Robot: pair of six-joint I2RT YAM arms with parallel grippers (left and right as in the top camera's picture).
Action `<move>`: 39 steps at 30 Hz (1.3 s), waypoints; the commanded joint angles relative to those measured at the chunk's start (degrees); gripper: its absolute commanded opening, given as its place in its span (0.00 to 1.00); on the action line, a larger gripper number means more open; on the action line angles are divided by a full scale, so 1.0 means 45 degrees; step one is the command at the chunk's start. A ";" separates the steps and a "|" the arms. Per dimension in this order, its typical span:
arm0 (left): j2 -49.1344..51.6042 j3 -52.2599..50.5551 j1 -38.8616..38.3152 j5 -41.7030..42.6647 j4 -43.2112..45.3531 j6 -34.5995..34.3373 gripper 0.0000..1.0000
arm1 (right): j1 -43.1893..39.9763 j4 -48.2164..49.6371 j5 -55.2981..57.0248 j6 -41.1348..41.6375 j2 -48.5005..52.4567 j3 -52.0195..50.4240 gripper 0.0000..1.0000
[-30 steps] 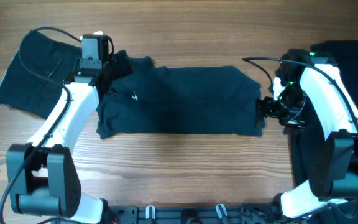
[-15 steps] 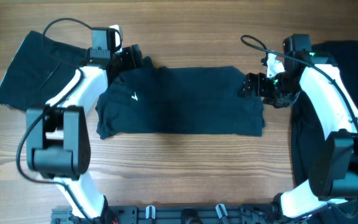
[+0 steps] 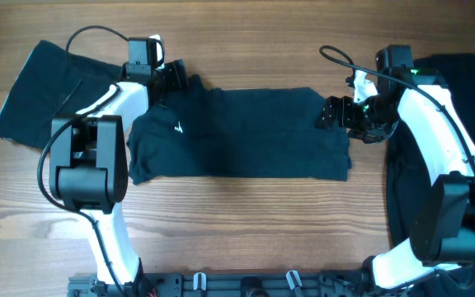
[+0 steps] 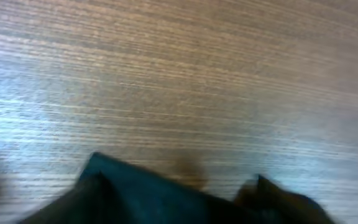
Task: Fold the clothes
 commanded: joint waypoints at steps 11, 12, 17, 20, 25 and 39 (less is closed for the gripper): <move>-0.0452 0.0058 0.0083 0.0369 -0.1020 -0.0267 0.04 | -0.0015 0.0704 0.0622 0.0389 -0.0165 0.0141 0.94; -0.0690 0.0058 0.0083 0.0384 -0.1287 -0.0316 0.04 | -0.0015 0.0942 0.0996 0.0389 -0.0160 0.0141 0.92; -0.1350 0.0058 0.0083 0.0379 -0.2089 -0.0311 0.04 | -0.0015 0.1700 0.1817 0.0631 0.0010 0.0141 0.88; -0.1375 0.0058 0.0083 0.0369 -0.2050 -0.0311 0.04 | -0.0015 0.1841 0.1821 0.0631 0.0180 0.0141 0.88; -0.1321 0.0053 0.0097 -0.1156 -0.1044 -0.0301 0.70 | -0.0015 0.1773 0.1817 0.0627 0.0398 0.0141 0.88; 0.0461 0.0053 -0.0126 -0.0573 -0.0238 -0.0257 0.70 | -0.0015 0.1724 0.1773 0.0631 0.0398 0.0141 0.89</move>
